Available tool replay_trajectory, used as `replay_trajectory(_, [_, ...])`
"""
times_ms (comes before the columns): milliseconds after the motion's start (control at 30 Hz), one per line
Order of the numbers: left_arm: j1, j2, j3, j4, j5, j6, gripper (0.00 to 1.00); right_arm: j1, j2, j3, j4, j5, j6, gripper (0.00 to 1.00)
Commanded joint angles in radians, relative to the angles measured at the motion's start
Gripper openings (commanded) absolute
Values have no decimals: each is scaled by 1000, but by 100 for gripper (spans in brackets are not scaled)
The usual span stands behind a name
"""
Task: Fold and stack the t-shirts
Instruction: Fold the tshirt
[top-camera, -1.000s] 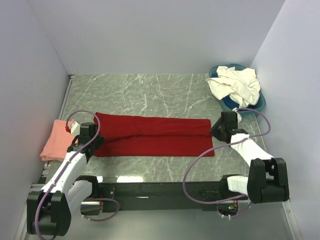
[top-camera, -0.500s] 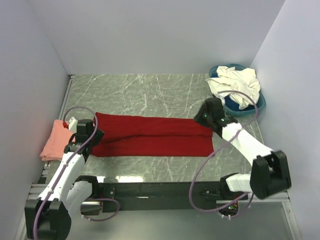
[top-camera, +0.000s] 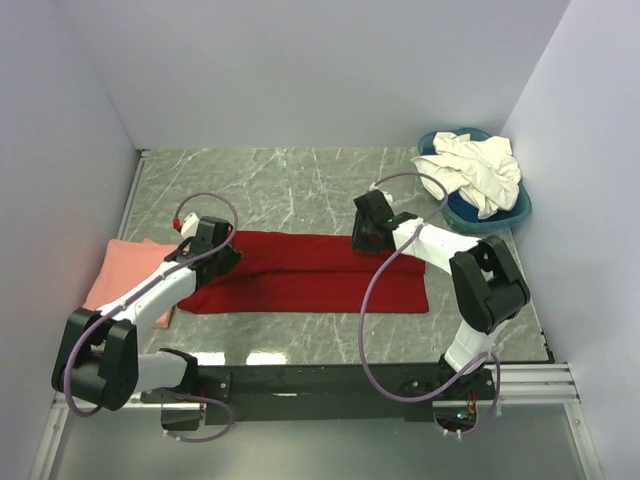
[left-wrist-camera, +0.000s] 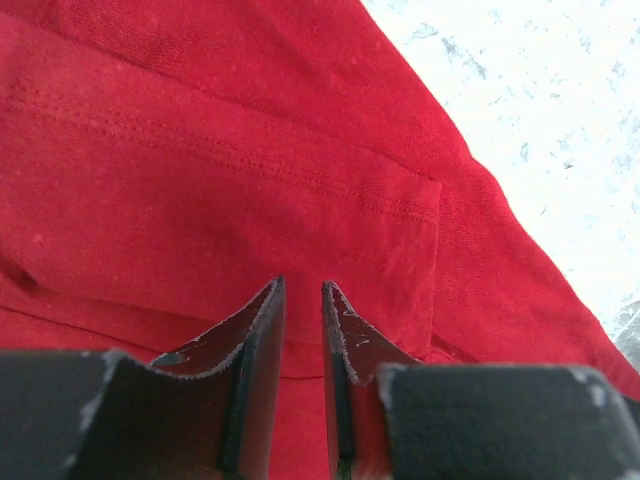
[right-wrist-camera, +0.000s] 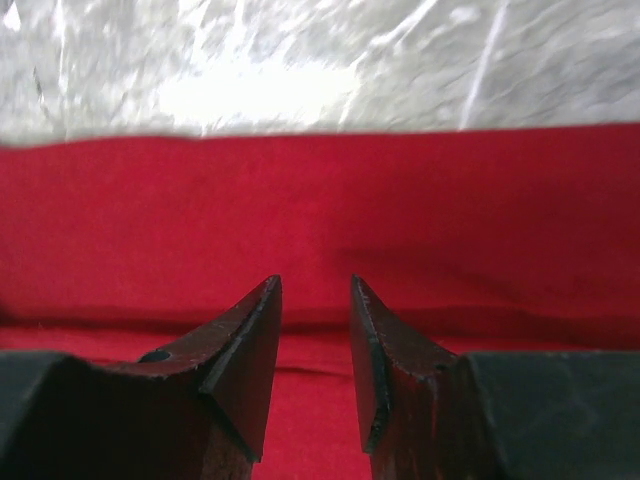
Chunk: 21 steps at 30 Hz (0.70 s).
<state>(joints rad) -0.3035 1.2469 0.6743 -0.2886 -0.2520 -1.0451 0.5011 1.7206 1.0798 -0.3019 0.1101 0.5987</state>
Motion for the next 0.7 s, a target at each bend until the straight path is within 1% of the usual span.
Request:
replay_trajectory(0, [-13,-4,-7,49,-26,-30,27,28,-7,14,-9,43,-19,40])
replay_trajectory(367, [-13,-49,-101,49,-35,-35,27,70,-50,-72,-26,46,-33,40])
replay_trajectory(667, [-13,-92,-143,42,-38,-38,27,97,-131,-176,-14,46,-24,39])
